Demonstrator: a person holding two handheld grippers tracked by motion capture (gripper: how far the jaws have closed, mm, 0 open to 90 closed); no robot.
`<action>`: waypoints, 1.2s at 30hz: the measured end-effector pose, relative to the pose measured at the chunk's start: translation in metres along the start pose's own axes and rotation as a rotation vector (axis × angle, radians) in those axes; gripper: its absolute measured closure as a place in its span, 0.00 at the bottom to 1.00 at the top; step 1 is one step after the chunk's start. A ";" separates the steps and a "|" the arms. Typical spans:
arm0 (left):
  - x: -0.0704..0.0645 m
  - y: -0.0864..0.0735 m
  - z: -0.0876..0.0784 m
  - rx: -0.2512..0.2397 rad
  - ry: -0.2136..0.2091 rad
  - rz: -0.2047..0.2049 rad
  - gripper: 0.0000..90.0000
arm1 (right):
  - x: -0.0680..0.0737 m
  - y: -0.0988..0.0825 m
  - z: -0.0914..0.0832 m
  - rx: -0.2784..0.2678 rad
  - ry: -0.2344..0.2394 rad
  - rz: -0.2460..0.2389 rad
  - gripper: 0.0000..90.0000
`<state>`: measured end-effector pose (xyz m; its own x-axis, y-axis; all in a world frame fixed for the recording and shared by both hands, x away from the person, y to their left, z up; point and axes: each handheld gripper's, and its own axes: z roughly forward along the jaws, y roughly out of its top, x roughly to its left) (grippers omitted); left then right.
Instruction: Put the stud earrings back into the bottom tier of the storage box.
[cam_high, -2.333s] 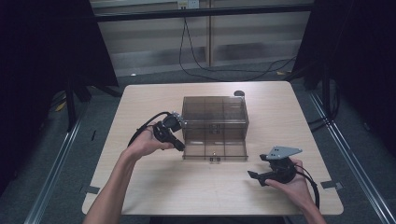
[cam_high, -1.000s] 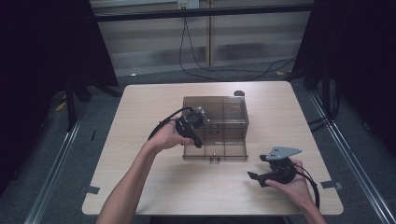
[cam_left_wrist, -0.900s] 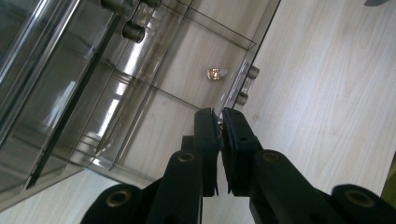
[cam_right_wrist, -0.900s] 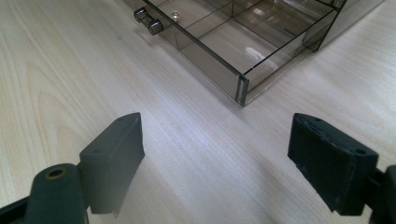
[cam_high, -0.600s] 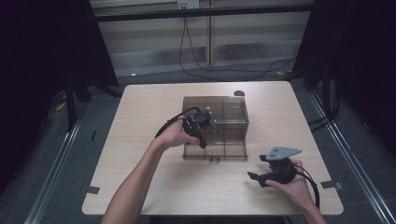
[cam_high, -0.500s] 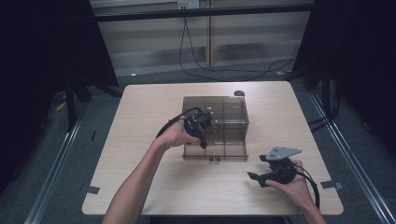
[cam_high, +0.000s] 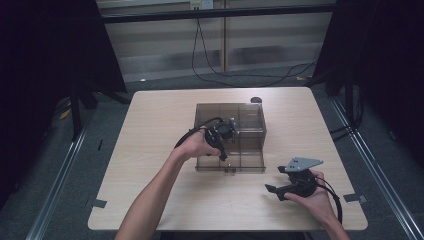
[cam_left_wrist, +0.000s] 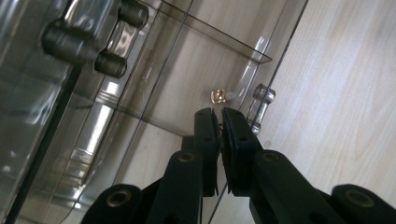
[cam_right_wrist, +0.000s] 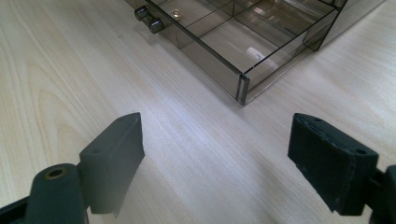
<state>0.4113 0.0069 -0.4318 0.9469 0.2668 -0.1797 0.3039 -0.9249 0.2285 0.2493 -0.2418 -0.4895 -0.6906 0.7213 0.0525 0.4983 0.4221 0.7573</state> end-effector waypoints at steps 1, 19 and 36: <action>-0.001 0.001 0.002 -0.003 0.003 -0.010 0.95 | 0.000 0.000 0.000 0.000 -0.001 0.001 0.19; -0.003 0.010 0.026 0.061 0.000 0.015 0.95 | 0.000 -0.001 -0.001 0.007 -0.005 -0.004 0.20; -0.004 0.009 0.028 0.054 0.015 0.013 0.93 | 0.000 -0.001 0.000 0.005 0.003 -0.006 0.20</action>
<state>0.4076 -0.0102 -0.4555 0.9523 0.2583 -0.1623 0.2859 -0.9414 0.1792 0.2488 -0.2428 -0.4903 -0.6949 0.7174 0.0497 0.4969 0.4291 0.7543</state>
